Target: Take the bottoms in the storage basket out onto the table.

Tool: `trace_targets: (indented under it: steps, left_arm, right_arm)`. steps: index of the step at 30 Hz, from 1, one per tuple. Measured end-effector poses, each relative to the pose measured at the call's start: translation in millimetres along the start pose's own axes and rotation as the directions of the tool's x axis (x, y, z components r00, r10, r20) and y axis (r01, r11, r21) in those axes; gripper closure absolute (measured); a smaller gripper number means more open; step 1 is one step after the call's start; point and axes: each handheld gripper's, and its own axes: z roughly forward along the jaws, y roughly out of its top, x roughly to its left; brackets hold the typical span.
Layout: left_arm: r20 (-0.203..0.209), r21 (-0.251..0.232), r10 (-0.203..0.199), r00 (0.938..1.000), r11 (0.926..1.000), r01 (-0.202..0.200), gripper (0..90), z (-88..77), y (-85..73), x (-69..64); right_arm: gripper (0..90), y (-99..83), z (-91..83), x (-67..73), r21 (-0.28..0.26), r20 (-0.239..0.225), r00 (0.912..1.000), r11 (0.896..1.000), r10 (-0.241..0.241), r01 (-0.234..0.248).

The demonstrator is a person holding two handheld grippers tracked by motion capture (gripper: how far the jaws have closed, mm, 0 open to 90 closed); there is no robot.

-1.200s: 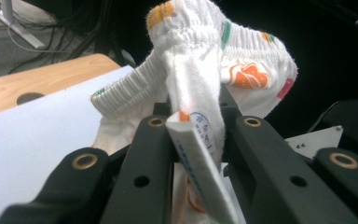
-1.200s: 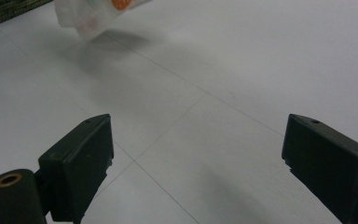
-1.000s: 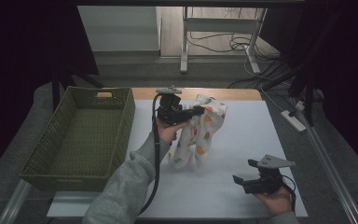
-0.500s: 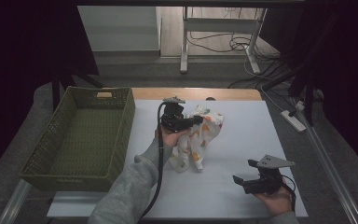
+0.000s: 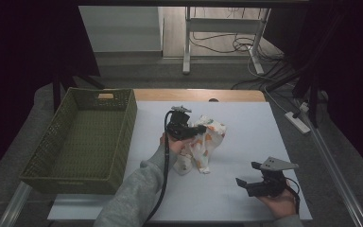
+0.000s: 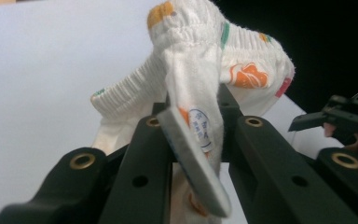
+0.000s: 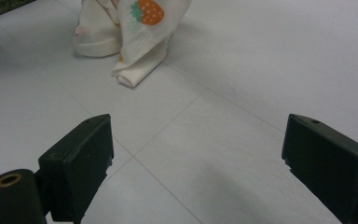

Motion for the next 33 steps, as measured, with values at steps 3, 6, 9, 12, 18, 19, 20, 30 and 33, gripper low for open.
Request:
trace_targets:
  steps: [3, 6, 9, 12, 18, 19, 20, 30, 33]
  left_arm:
    - [-0.007, 0.018, -0.002, 1.0, 0.9998, 0.002, 81.3, 6.9, -4.4, 2.1]
    - [-0.008, 0.025, -0.01, 0.9999, 0.9996, 0.011, 81.2, 11.9, -7.3, 3.9]
    - [-0.013, 0.038, -0.008, 0.9999, 0.9992, 0.008, 81.1, 15.6, -9.4, 5.1]
    - [-0.017, 0.044, -0.012, 0.9998, 0.999, 0.012, 81.1, 18.3, -11.3, 7.1]
    - [-0.045, 0.086, 0.003, 0.999, 0.9963, 0.001, 80.6, 30.5, -15.2, 6.4]
    - [-0.044, 0.093, 0.005, 0.999, 0.9957, -0.001, 80.6, 32.6, -15.7, 6.0]
    - [-0.045, 0.097, 0.007, 0.999, 0.9953, -0.003, 80.4, 34.8, -16.4, 5.6]
    - [-0.06, 0.134, -0.006, 0.9982, 0.9909, 0.014, 78.4, 46.0, -24.8, 12.4]
    - [-0.066, 0.143, -0.006, 0.9978, 0.9896, 0.015, 77.3, 46.6, -26.1, 14.5]
  right_arm:
    - [9.2, -0.2, 0.1, 0.2, 0.004, 0.001, 1.0, 1.0, 0.0, 0.0]
    - [9.2, -0.5, -0.1, 0.3, 0.004, 0.002, 1.0, 1.0, 0.0, 0.0]
    - [9.2, -0.5, -0.1, 0.3, 0.004, 0.003, 1.0, 1.0, 0.001, -0.001]
    - [9.2, -0.7, 0.1, 0.1, 0.006, 0.002, 1.0, 1.0, 0.0, 0.0]
    - [9.2, -0.8, 0.7, 0.0, 0.008, -0.001, 1.0, 1.0, 0.003, -0.003]
    - [9.2, -0.7, 0.8, 0.1, 0.009, -0.001, 1.0, 1.0, 0.002, -0.002]
    - [9.2, -0.7, 0.7, 0.2, 0.009, -0.001, 1.0, 1.0, 0.001, -0.001]
    - [9.2, -1.0, 0.2, -0.1, 0.005, -0.002, 1.0, 1.0, 0.002, -0.002]
    - [9.1, -1.1, 0.7, -0.2, 0.012, -0.002, 1.0, 1.0, 0.003, -0.003]
